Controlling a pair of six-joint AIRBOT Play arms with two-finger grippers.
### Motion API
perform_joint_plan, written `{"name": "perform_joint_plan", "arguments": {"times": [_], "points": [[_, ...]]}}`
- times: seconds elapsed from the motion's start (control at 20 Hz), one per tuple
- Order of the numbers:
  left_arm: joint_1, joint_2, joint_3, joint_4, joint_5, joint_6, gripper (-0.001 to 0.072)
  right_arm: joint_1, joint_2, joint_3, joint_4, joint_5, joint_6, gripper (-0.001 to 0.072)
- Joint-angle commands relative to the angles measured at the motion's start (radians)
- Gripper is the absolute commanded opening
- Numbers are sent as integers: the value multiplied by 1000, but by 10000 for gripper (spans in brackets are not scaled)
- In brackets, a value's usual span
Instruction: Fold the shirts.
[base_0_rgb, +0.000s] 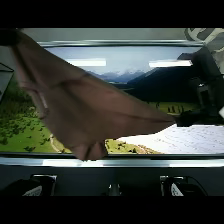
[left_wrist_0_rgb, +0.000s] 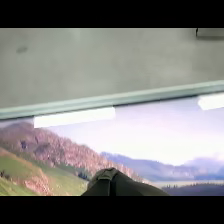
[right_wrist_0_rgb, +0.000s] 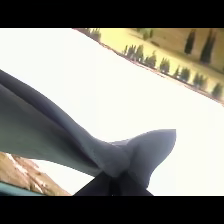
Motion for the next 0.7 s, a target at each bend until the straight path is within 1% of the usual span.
{"name": "perform_joint_plan", "arguments": {"times": [0.0,0.15,0.2,0.3,0.35,0.4,0.45,0.5,0.55,0.6,0.65], "points": [[8,-235,-69,-73,-14,1,21,1,-188,-148,180,-356,14,15],[8,-393,-69,-154,-29,0,23,1,-359,-148,333,-548,14,16],[5,-433,-69,-188,-51,0,22,1,-403,-148,385,-585,14,16],[-2,-491,-69,-213,-113,-34,26,1,-466,-148,462,-619,14,16],[-8,-513,-69,-219,-146,-48,92,1,-486,-148,485,-651,12,18],[-8,-528,-69,-220,-203,-47,328,1,-491,-143,490,-667,2,113],[-6,-534,-69,-220,-270,-20,548,0,-488,-123,484,-665,-54,434],[5,-534,-69,-220,-360,37,577,0,-484,-84,467,-626,-137,634],[24,-529,-69,-220,-461,85,578,-13,-482,-25,416,-553,-177,630],[50,-516,-74,-230,-531,98,577,-40,-482,42,362,-465,-179,631],[89,-484,-99,-290,-537,91,570,-81,-482,95,315,-402,-179,631]]}}
